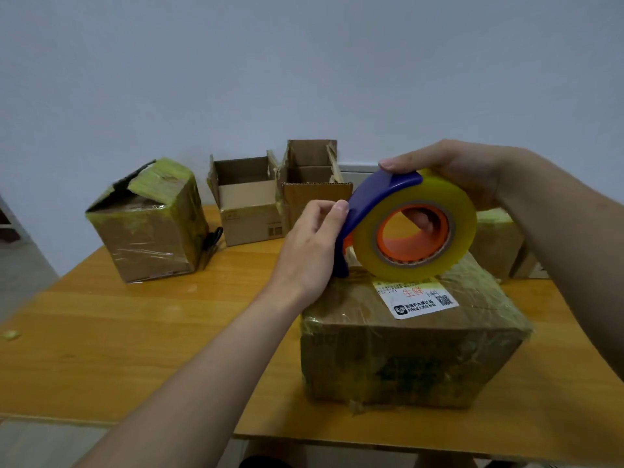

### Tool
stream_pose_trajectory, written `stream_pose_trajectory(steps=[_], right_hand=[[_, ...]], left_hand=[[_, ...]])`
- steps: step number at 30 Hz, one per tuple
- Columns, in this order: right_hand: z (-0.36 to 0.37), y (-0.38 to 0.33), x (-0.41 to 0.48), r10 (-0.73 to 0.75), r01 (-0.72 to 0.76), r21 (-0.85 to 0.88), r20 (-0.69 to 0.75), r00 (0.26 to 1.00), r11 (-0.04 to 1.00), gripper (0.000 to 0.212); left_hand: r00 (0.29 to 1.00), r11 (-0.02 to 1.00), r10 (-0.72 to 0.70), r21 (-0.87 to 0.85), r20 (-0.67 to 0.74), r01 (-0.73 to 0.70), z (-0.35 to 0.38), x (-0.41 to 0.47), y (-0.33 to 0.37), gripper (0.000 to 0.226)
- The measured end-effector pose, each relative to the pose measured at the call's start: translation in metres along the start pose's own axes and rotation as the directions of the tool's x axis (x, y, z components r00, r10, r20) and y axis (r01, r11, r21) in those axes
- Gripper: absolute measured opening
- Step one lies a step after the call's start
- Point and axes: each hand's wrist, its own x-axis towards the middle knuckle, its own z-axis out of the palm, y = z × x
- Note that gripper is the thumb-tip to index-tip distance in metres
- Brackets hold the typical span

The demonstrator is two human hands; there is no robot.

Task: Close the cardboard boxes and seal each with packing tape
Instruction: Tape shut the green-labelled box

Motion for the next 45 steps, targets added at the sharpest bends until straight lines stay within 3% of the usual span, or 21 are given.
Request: stream_pose_trajectory(steps=[4,12,15,20,27,30,35,42,45], right_hand=[[-0.002,0.008,0.000,-0.079,0.075,0.111,0.027,0.997,0.991,0.031],[0.000,0.001,-0.004,-0.076,0.078,-0.022,0.077,0.994,0.997,0.034],[-0.001,-0.007,-0.004,-0.034,0.043,-0.078,0.111,0.993,0.996,0.036],[-0.001,-0.010,-0.005,0.023,-0.005,-0.131,0.134,0.991,0.991,0.035],[-0.023,-0.011,-0.022,0.047,-0.034,-0.141,0.090,0.995,0.989,0.035],[-0.030,-0.008,-0.033,0.049,-0.034,-0.151,0.100,0.994,0.988,0.039],[-0.034,0.000,-0.040,0.090,-0.079,-0.189,0.051,0.995,0.979,0.037],[-0.033,0.012,-0.042,0.141,-0.154,-0.226,-0.072,0.987,0.962,0.056],[-0.024,0.009,-0.040,0.107,-0.137,-0.277,-0.120,0.987,0.951,0.047]], left_hand=[[0.997,0.998,0.053,0.019,0.057,-0.054,-0.002,-0.005,-0.001,0.049],[0.978,0.987,-0.013,0.159,0.209,-0.021,-0.011,-0.007,-0.008,0.136],[0.971,0.983,-0.050,0.186,0.232,0.006,-0.012,-0.006,-0.008,0.149],[0.968,0.974,-0.048,0.227,0.245,-0.009,-0.014,-0.005,-0.008,0.147],[0.949,0.962,-0.034,0.267,0.314,-0.053,-0.016,-0.003,-0.014,0.111],[0.935,0.933,-0.037,0.349,0.352,-0.094,-0.013,-0.003,-0.012,0.117],[0.874,0.683,-0.141,0.685,0.466,-0.255,-0.010,0.003,-0.010,0.132],[0.820,0.494,-0.294,0.813,0.491,-0.309,-0.008,0.006,0.002,0.130],[0.812,0.383,-0.327,0.854,0.482,-0.352,-0.006,0.006,0.010,0.131]])
